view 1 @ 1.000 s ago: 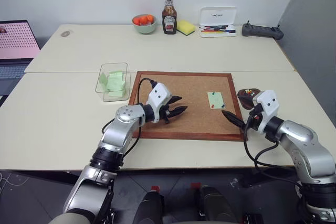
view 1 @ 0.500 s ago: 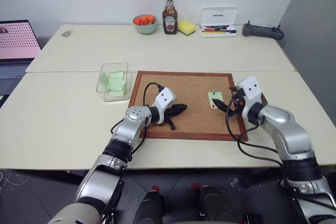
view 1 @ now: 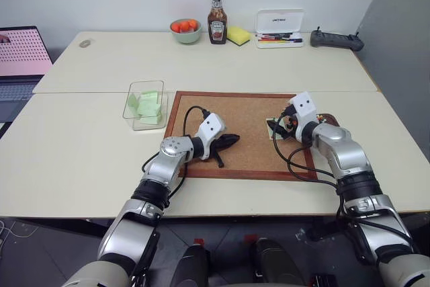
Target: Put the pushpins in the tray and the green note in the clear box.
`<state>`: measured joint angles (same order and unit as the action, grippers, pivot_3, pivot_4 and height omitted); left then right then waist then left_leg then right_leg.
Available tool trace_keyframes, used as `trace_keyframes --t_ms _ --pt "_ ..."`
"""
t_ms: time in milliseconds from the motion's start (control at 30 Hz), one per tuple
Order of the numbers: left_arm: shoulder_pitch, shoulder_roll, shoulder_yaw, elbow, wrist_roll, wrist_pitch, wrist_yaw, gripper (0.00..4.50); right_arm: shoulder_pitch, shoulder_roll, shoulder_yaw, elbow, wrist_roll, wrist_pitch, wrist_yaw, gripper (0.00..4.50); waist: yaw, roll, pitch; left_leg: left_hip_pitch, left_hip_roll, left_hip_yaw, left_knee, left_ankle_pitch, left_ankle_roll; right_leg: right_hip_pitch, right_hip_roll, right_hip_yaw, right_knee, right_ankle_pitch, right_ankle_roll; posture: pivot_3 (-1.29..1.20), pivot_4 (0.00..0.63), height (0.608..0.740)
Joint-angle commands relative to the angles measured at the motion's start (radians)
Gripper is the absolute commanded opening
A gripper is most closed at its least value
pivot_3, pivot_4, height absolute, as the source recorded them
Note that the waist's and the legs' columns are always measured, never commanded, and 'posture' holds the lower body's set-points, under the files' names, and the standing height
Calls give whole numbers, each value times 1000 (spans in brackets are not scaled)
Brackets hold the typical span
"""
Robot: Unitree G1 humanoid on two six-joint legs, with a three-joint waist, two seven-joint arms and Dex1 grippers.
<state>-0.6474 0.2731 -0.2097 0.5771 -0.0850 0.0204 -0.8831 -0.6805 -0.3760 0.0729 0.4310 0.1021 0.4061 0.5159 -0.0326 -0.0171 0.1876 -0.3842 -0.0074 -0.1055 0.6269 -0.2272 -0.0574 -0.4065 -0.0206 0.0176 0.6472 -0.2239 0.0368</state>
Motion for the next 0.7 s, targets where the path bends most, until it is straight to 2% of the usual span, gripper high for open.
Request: trace_keyframes --t_ms 33,533,700 --pt "25 -1 -13 -19 18 22 -7 0 -42 17 5 24 -14 -49 12 2954 0 0 0 0 0 0 0 0 0 0 0 0 0 0 0 0 150 740" --pt "45 7 -8 -50 25 50 -11 0 -43 22 -3 32 -33 -66 29 9 -1 0 0 0 0 0 0 0 0 0 0 0 0 0 0 0 150 740" --pt "47 13 -15 -48 35 66 -10 0 -43 15 -12 -2 -25 -63 43 9 -1 0 0 0 0 0 0 0 0 0 0 0 0 0 0 0 150 740"
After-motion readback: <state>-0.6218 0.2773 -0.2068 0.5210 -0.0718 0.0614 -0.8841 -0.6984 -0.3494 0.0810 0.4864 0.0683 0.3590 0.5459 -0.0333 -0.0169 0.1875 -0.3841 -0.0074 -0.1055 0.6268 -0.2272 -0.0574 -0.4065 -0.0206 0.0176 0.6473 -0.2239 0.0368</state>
